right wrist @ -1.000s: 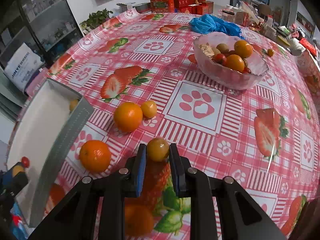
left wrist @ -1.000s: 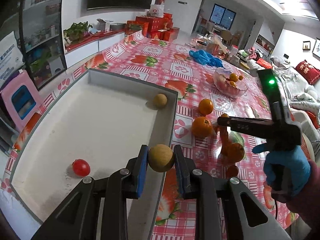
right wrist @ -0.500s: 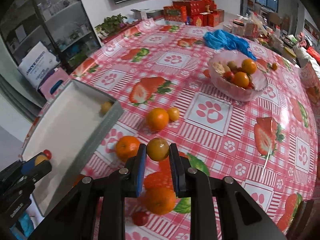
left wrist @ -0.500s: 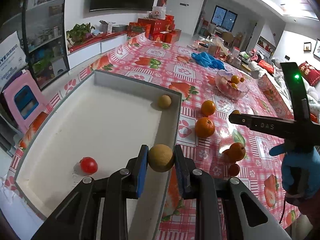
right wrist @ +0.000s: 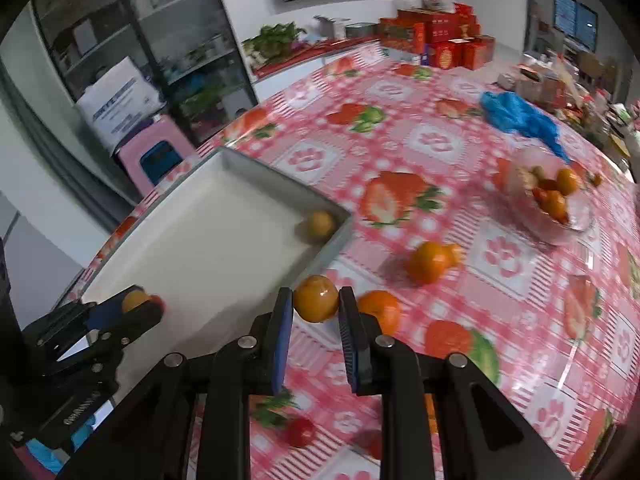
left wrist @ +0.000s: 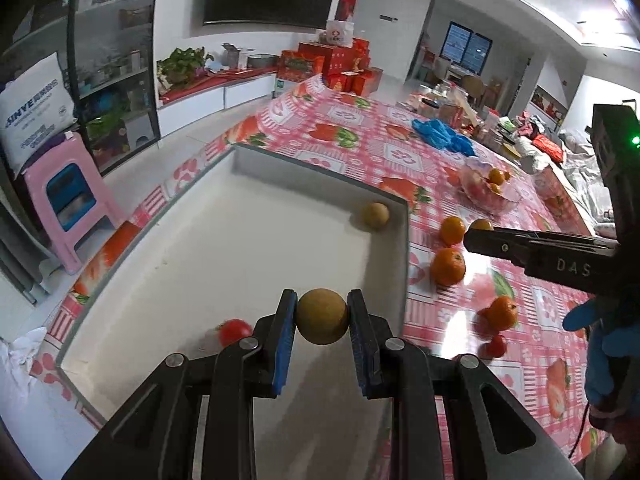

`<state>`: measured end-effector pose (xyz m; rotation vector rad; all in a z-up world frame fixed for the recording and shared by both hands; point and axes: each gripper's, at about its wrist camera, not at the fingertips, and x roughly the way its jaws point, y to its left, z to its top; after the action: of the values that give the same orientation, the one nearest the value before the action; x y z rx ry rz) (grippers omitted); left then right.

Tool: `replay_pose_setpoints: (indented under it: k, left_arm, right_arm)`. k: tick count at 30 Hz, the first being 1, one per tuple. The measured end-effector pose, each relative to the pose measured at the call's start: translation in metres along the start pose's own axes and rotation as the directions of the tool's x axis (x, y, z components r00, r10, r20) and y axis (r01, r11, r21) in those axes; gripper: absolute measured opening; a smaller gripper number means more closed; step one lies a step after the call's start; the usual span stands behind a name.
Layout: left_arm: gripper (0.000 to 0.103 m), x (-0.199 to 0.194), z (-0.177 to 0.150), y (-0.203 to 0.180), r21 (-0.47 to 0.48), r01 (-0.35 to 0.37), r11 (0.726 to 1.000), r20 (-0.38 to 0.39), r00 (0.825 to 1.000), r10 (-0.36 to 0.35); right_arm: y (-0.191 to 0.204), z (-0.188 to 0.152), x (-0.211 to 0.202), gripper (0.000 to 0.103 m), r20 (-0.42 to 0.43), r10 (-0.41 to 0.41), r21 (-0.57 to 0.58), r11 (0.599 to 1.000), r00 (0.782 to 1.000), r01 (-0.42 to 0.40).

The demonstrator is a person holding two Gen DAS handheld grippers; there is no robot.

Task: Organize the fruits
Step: 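Lower both held fruits over the white tray and open both grippers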

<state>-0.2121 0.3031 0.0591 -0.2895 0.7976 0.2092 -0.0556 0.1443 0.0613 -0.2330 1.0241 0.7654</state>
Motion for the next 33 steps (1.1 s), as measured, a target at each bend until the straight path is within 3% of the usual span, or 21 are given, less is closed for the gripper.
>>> replay_pose_setpoints:
  k: [12,21,23,24,25,26,27,29,33]
  left_arm:
    - [0.027,0.014,-0.008,0.034,-0.046,-0.053,0.998,-0.027,0.998,0.052]
    - [0.027,0.018,-0.011,0.037,-0.041,-0.061,0.997,-0.039,0.997,0.059]
    - [0.028,0.018,-0.012,0.037,-0.035,-0.067,0.997,-0.041,0.997,0.066]
    - [0.031,0.018,-0.012,0.037,-0.033,-0.076,0.997,-0.043,0.996,0.074]
    - [0.056,0.018,-0.012,0.037,-0.033,-0.088,0.996,-0.049,0.995,0.087]
    - [0.073,0.018,-0.012,0.038,-0.041,-0.102,0.994,-0.052,0.994,0.1]
    - [0.094,0.015,-0.012,0.04,-0.056,-0.118,0.991,-0.036,0.993,0.116]
    - [0.094,0.008,-0.013,0.043,-0.073,-0.126,0.989,0.004,0.992,0.127]
    - [0.094,0.011,-0.011,0.043,-0.066,-0.136,0.989,-0.023,0.991,0.135]
  right_arm:
    - [0.056,0.005,0.037,0.025,-0.074,0.067,-0.084,0.994,0.995,-0.073]
    - [0.065,0.005,0.051,0.026,-0.114,0.089,-0.082,0.992,0.989,-0.099]
    - [0.065,0.005,0.05,0.033,-0.119,0.099,-0.08,0.991,0.988,-0.109]
    - [0.065,0.005,0.049,0.038,-0.117,0.103,-0.081,0.99,0.988,-0.112]
    - [0.066,0.005,0.048,0.053,-0.112,0.102,-0.083,0.99,0.988,-0.112]
    - [0.066,0.006,0.046,0.065,-0.106,0.101,-0.085,0.99,0.989,-0.111]
    - [0.067,0.006,0.044,0.068,-0.096,0.1,-0.089,0.99,0.99,-0.108]
    - [0.067,0.007,0.039,0.077,-0.08,0.098,-0.096,0.99,0.992,-0.105]
    - [0.062,0.008,0.031,0.083,-0.061,0.103,-0.08,0.991,0.993,-0.107]
